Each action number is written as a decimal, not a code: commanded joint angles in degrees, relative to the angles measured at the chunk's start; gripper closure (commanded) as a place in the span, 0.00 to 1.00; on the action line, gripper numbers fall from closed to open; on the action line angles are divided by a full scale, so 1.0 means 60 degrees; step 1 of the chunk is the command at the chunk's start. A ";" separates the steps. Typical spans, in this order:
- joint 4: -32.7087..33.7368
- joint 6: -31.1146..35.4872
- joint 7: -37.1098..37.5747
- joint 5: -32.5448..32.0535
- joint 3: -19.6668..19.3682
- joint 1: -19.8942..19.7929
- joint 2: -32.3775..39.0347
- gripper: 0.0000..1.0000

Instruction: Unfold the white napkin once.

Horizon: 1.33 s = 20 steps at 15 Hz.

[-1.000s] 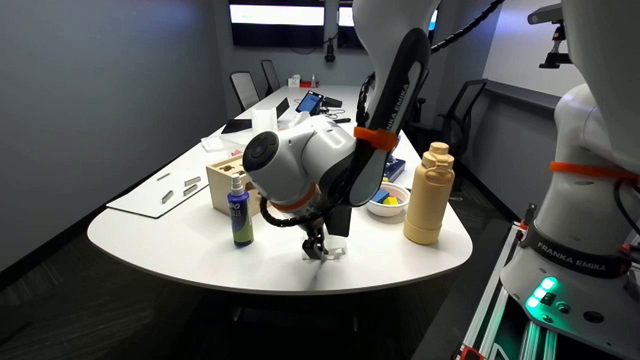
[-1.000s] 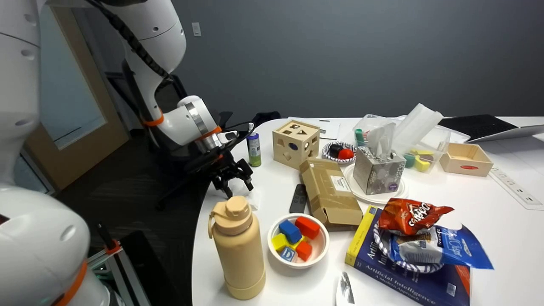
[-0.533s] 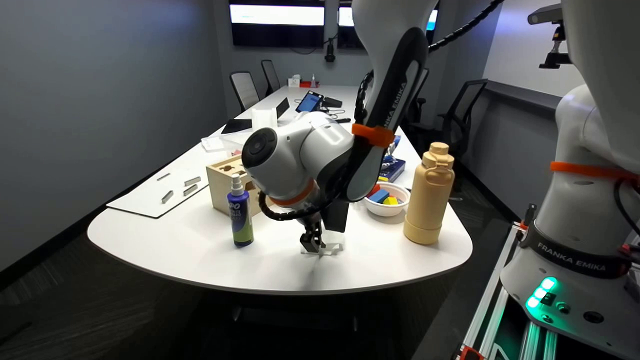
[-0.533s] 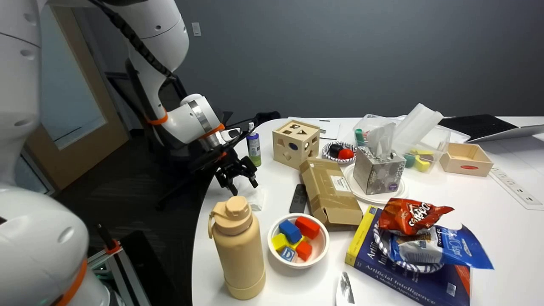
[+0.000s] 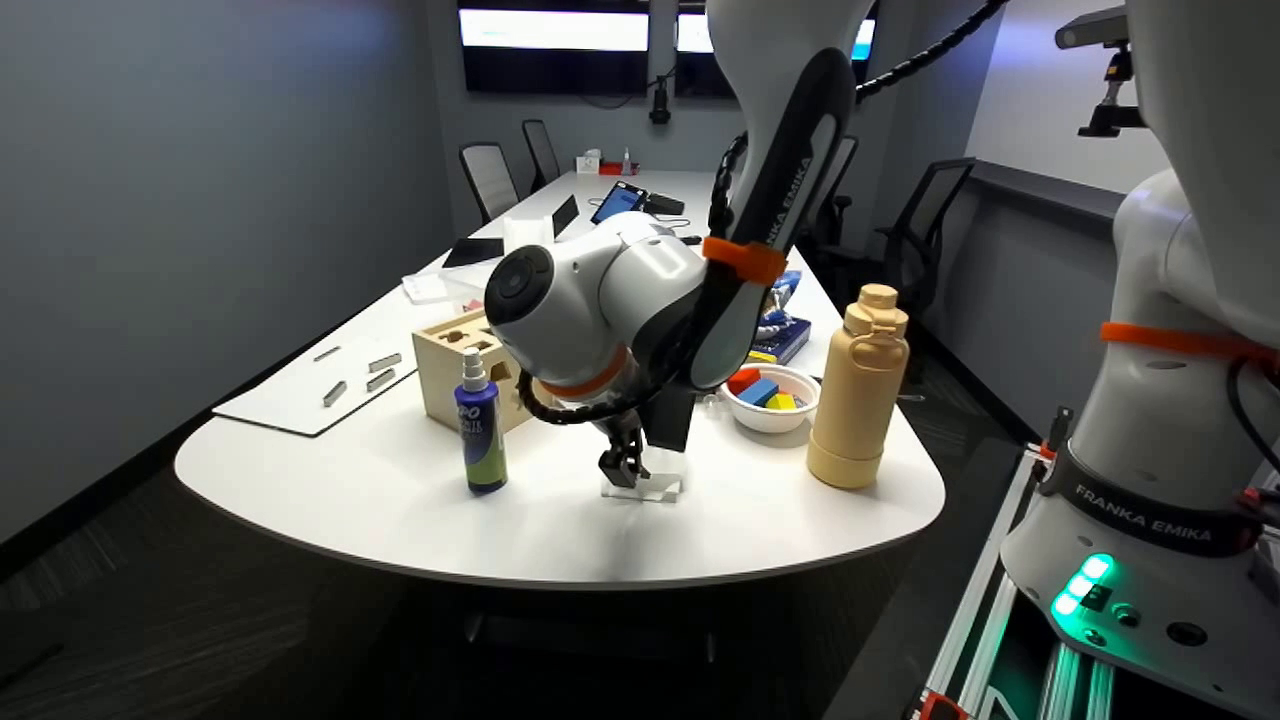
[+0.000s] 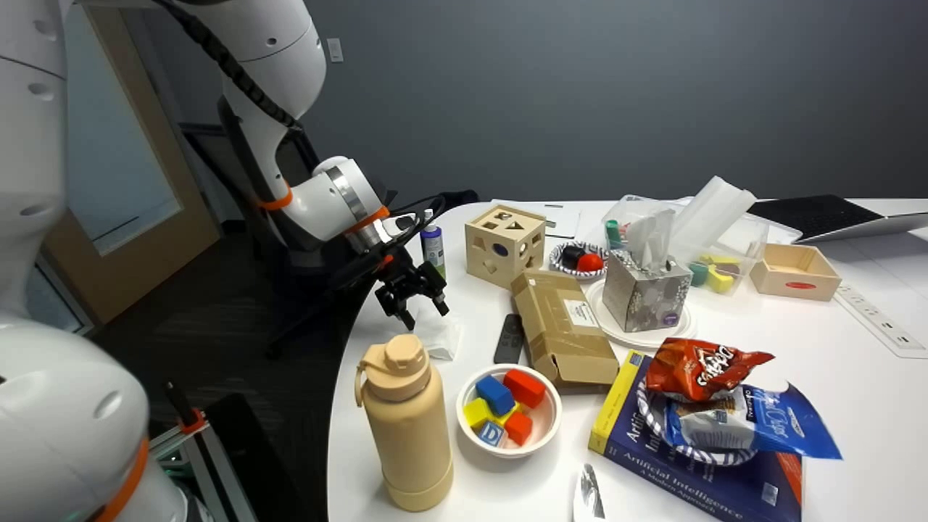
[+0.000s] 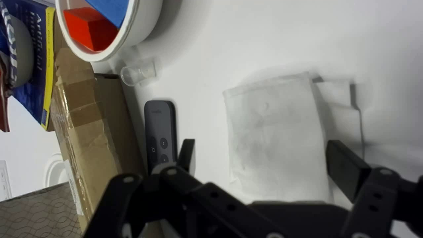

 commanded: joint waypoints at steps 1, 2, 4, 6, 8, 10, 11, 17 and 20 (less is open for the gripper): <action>-0.0030 -0.0245 0.0301 -0.0312 0.0128 -0.0158 -0.0238 0.00; -0.0019 -0.0263 0.0327 -0.0325 0.0133 -0.0175 -0.0242 0.00; -0.0018 -0.0266 0.0363 -0.0357 0.0126 -0.0224 -0.0263 0.00; -0.0015 -0.0292 0.0391 -0.0384 0.0122 -0.0271 -0.0319 0.00; 0.0005 -0.0340 0.0439 -0.0442 0.0109 -0.0310 -0.0384 0.00; 0.0051 -0.0453 0.0487 -0.0566 0.0098 -0.0353 -0.0456 0.00; 0.0094 -0.0533 0.0493 -0.0625 0.0099 -0.0382 -0.0492 0.00; 0.0390 -0.0919 0.0414 -0.1124 0.0052 -0.0663 -0.0517 0.00; 0.0485 -0.0969 0.0395 -0.1461 -0.0014 -0.0911 -0.0509 0.00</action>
